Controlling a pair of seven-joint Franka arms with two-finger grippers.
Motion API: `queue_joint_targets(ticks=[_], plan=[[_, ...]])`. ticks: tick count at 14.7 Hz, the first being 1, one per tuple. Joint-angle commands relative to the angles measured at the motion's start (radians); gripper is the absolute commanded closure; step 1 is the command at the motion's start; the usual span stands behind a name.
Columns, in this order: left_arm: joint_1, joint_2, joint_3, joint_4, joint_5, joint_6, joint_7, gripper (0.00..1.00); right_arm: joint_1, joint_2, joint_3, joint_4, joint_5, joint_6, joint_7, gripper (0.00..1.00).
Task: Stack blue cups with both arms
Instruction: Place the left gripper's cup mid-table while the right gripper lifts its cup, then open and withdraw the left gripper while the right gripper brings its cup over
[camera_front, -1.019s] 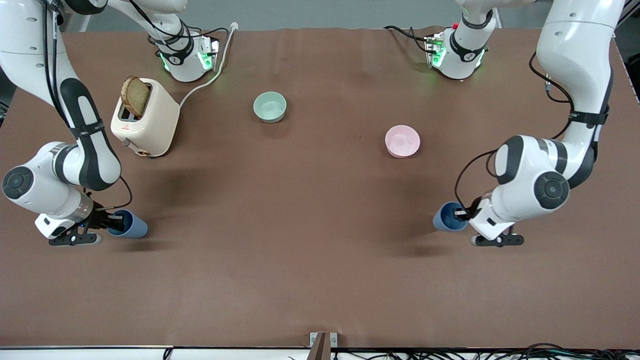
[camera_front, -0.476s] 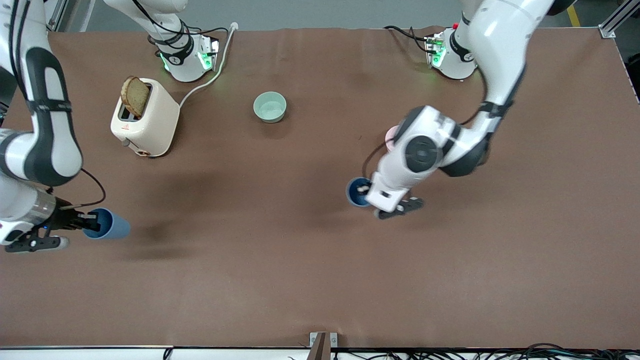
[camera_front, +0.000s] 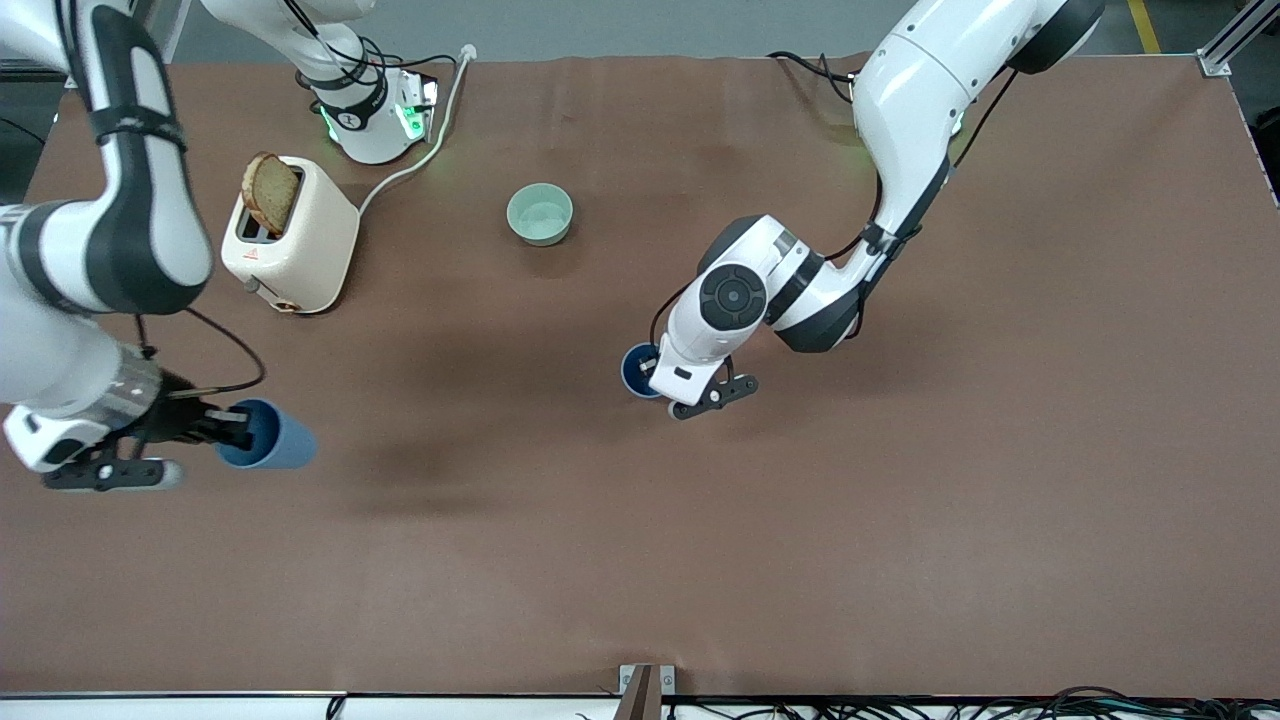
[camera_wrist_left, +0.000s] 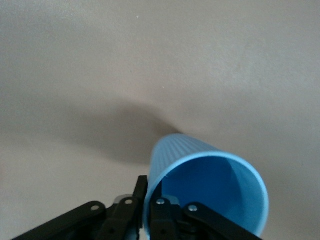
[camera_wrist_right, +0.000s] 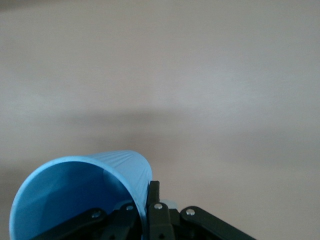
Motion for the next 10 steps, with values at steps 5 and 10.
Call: queue_joint_targets(ticks=[5, 10], plan=[[0.055, -0.123, 0.038, 0.042, 0.073, -0.037, -0.005, 0.00, 0.114, -0.072, 0.114, -0.022, -0.008, -0.018, 0.368, 1.00], [0.222, -0.325, 0.039, 0.081, 0.121, -0.273, 0.103, 0.00, 0.146, -0.066, 0.278, -0.022, -0.044, -0.011, 0.569, 0.99]])
